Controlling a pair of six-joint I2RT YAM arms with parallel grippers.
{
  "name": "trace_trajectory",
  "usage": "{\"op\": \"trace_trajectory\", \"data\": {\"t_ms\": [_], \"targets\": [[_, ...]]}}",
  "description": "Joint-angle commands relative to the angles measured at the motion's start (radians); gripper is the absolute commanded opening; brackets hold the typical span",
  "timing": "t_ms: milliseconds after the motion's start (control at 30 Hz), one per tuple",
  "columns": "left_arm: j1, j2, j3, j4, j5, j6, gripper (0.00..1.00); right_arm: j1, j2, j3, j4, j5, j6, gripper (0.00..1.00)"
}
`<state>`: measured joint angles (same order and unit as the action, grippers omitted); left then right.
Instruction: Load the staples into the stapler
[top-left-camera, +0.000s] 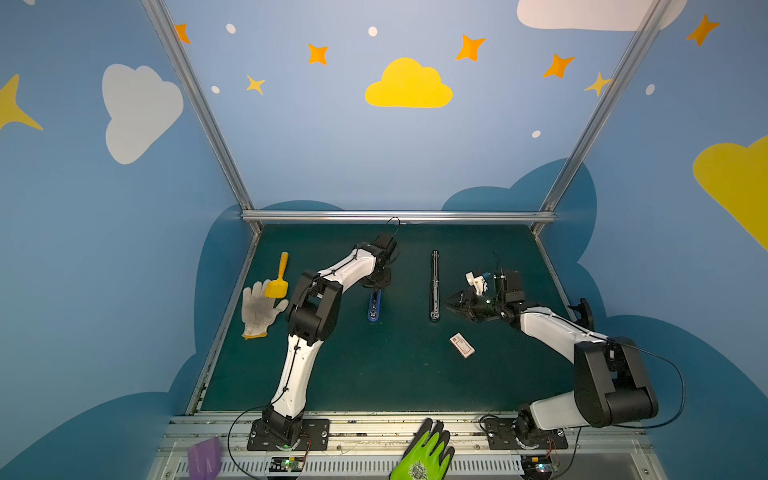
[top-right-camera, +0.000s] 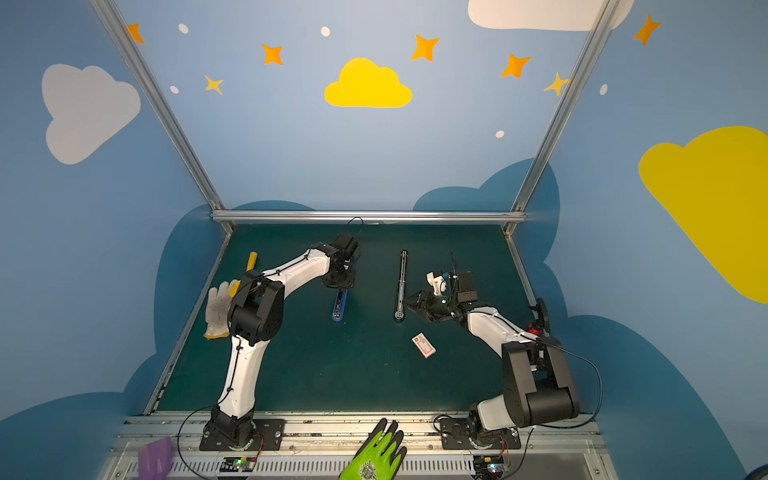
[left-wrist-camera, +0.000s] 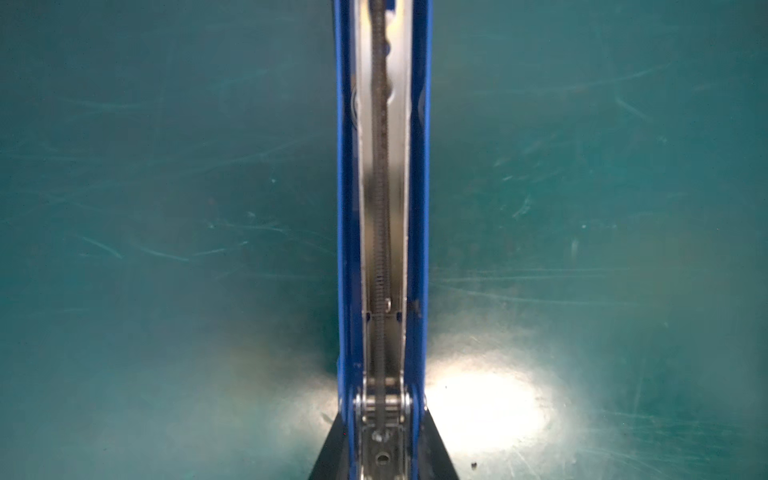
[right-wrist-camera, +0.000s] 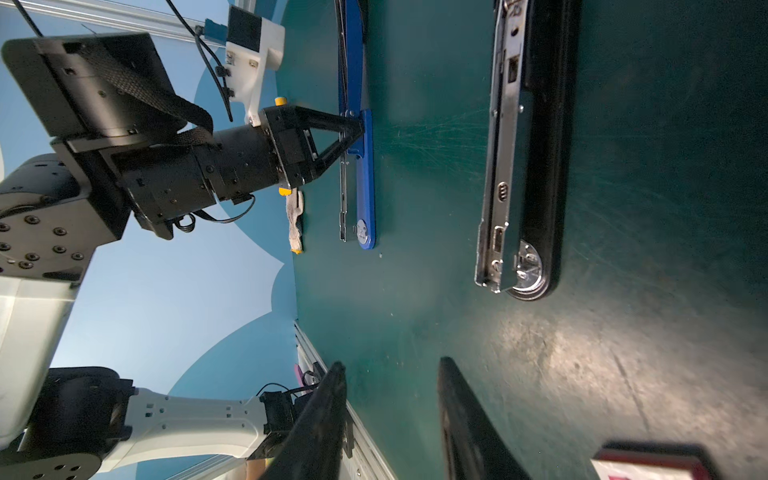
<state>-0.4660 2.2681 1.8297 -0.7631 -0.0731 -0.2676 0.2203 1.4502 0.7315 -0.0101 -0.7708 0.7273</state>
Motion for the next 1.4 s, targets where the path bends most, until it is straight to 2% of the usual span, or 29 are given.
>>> {"op": "trace_trajectory", "data": {"t_ms": [0, 100, 200, 300, 333, 367, 467, 567, 700, 933, 1100, 1233, 1367], "targets": [[0.015, 0.052, 0.045, -0.055, -0.046, 0.001, 0.15, 0.003, -0.027, 0.026, -0.056, 0.027, -0.032, 0.38], [0.014, 0.080, 0.099, -0.077, -0.041, 0.002, 0.17, 0.005, -0.045, 0.033, -0.120, 0.064, -0.063, 0.38], [0.014, 0.090, 0.126, -0.086, -0.028, -0.001, 0.26, 0.006, -0.060, 0.055, -0.229, 0.129, -0.113, 0.45], [0.014, 0.081, 0.124, -0.084, -0.021, -0.004, 0.40, 0.011, -0.070, 0.069, -0.328, 0.211, -0.156, 0.59], [0.015, 0.076, 0.120, -0.085, -0.018, -0.007, 0.46, 0.015, -0.068, 0.079, -0.369, 0.246, -0.172, 0.78], [0.015, 0.067, 0.115, -0.086, -0.016, -0.009, 0.50, 0.018, -0.063, 0.087, -0.404, 0.277, -0.186, 0.82], [0.014, 0.015, 0.076, -0.073, -0.005, -0.025, 0.59, 0.034, -0.047, 0.099, -0.473, 0.355, -0.211, 0.83], [0.014, -0.086, -0.008, -0.031, 0.028, -0.054, 0.63, 0.064, -0.026, 0.103, -0.515, 0.410, -0.225, 0.84], [0.011, -0.245, -0.172, 0.047, 0.094, -0.099, 0.65, 0.132, -0.007, 0.111, -0.567, 0.510, -0.233, 0.84], [0.009, -0.483, -0.455, 0.129, 0.197, -0.151, 0.66, 0.191, 0.049, 0.104, -0.593, 0.586, -0.248, 0.84], [0.003, -0.608, -0.599, 0.150, 0.214, -0.191, 0.66, 0.227, 0.104, 0.135, -0.629, 0.591, -0.261, 0.83], [0.006, -0.675, -0.685, 0.177, 0.215, -0.220, 0.66, 0.275, 0.139, 0.144, -0.615, 0.526, -0.266, 0.78], [0.005, -0.709, -0.729, 0.183, 0.221, -0.233, 0.66, 0.370, 0.154, 0.165, -0.604, 0.478, -0.266, 0.76]]}}
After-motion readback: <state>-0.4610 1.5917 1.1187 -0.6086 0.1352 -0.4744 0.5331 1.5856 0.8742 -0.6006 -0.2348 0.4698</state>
